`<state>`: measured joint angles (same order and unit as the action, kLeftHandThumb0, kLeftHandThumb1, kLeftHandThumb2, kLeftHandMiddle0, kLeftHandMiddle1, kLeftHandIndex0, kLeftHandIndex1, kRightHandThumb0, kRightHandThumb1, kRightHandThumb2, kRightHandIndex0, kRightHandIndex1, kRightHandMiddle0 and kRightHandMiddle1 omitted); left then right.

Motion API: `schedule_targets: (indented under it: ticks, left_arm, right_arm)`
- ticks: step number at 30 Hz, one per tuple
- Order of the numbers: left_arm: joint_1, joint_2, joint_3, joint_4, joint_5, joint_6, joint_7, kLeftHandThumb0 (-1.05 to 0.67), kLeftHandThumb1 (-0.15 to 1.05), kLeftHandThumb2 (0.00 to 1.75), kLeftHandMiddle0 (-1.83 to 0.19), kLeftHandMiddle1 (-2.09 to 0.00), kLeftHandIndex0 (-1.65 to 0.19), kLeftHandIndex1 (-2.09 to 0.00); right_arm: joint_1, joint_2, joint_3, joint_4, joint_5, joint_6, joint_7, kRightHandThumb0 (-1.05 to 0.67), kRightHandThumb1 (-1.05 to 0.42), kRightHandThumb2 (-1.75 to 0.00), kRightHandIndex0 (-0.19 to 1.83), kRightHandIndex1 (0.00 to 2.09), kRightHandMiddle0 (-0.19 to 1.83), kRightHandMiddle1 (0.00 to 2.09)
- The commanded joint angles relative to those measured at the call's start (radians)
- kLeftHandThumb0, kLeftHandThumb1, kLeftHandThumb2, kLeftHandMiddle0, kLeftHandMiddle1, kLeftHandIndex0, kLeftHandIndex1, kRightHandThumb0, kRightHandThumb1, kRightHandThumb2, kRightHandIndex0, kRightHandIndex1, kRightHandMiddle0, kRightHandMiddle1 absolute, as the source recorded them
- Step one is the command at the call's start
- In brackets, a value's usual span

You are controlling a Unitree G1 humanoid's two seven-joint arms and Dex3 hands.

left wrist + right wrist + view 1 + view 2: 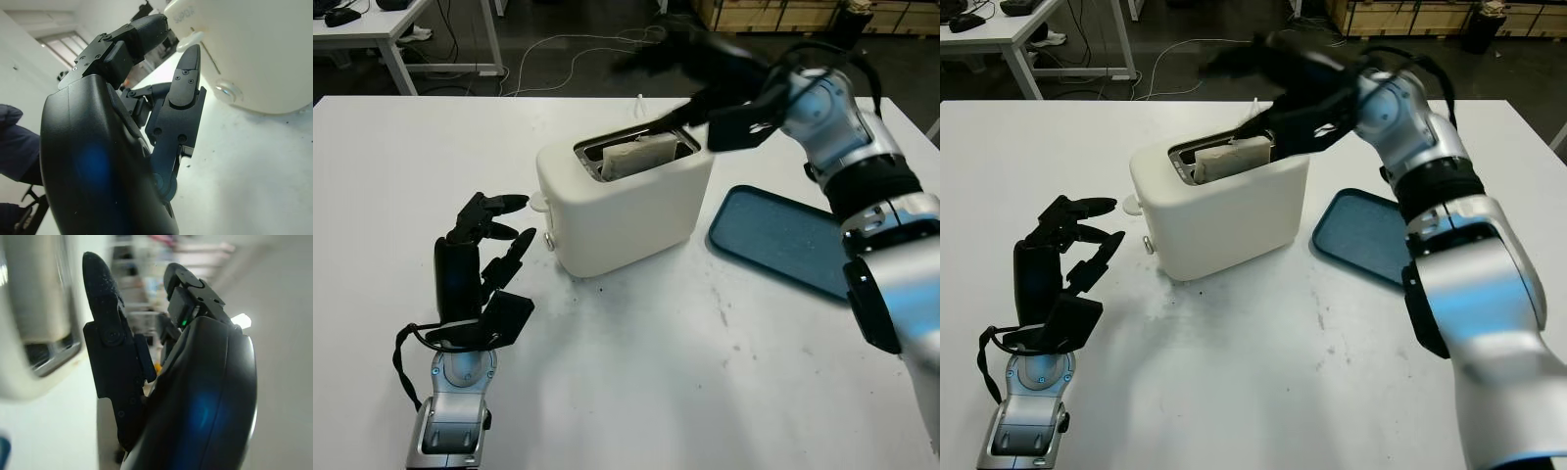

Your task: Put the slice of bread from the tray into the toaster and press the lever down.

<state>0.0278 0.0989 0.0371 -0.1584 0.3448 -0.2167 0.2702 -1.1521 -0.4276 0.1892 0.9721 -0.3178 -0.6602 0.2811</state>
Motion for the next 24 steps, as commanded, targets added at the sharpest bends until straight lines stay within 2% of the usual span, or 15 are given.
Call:
schedule_targets:
  ticks: [1,6,10,12,15,19,24]
  left_arm:
    - [0.005,0.01,0.012,0.011,0.004,-0.023,0.007,-0.18,0.92,0.15,-0.51,-1.35,-0.54,-0.82]
    - [-0.007,0.015,0.029,0.013,-0.006,-0.029,0.002,-0.19,0.92,0.15,-0.52,-1.37,-0.55,-0.81]
    - [-0.022,0.028,0.041,0.033,-0.005,-0.052,0.004,-0.2,0.92,0.14,-0.52,-1.37,-0.56,-0.81]
    - [-0.028,0.036,0.044,0.033,0.007,-0.051,0.008,-0.2,0.92,0.13,-0.54,-1.36,-0.56,-0.8]
    - [-0.039,0.043,0.048,0.021,0.011,-0.04,0.004,-0.2,0.92,0.12,-0.55,-1.34,-0.58,-0.79]
    - [-0.053,0.056,0.06,0.014,0.002,-0.043,-0.002,-0.19,0.92,0.1,-0.55,-1.34,-0.59,-0.78]
    - [-0.065,0.077,0.072,0.018,0.0,-0.064,-0.004,-0.16,0.92,0.09,-0.56,-1.34,-0.6,-0.76]
  right_arm:
    - [0.093,0.018,-0.066,-0.028,0.078,-0.016,-0.04,-0.55,-0.9,0.0,0.5,0.56,0.69,0.07]
    - [0.333,0.047,-0.157,-0.163,0.215,0.002,-0.041,-0.55,-0.9,0.0,0.72,0.38,0.79,0.05]
    - [0.593,0.086,-0.199,-0.366,0.308,0.017,-0.029,-0.51,-0.92,-0.01,0.81,0.29,0.83,0.03]
    - [0.715,0.114,-0.208,-0.492,0.356,0.067,-0.027,-0.5,-0.92,-0.02,0.83,0.25,0.85,0.03]
    - [0.852,0.161,-0.219,-0.625,0.399,0.103,-0.049,-0.5,-0.92,-0.02,0.86,0.22,0.87,0.03]
    - [0.96,0.251,-0.242,-0.687,0.476,0.106,-0.071,-0.44,-0.92,-0.02,0.97,0.22,0.93,0.04]
    - [0.99,0.302,-0.271,-0.666,0.472,0.058,-0.089,-0.45,-0.92,-0.04,1.05,0.23,0.99,0.04]
